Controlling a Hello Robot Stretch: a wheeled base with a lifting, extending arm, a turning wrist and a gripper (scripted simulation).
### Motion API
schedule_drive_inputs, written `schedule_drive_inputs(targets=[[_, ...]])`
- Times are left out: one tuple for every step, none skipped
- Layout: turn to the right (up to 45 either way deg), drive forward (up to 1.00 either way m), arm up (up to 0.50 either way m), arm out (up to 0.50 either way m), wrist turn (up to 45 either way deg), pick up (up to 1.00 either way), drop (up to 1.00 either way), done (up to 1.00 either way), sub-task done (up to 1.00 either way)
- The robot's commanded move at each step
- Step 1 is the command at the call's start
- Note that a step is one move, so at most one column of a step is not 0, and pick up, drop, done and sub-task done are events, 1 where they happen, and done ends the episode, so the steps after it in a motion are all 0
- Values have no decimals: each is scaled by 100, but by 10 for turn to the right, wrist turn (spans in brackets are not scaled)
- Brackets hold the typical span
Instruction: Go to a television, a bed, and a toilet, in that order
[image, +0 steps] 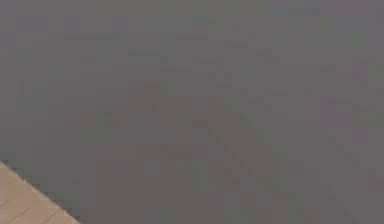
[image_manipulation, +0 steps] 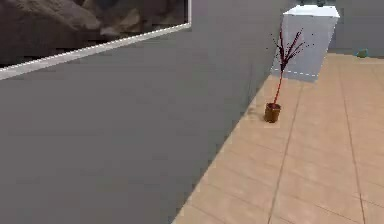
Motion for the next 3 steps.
schedule_drive_inputs(targets=[[-450,0,0,0,0,0,0,0,0],[-450,0,0,0,0,0,0,0,0],[-450,0,0,0,0,0,0,0,0]])
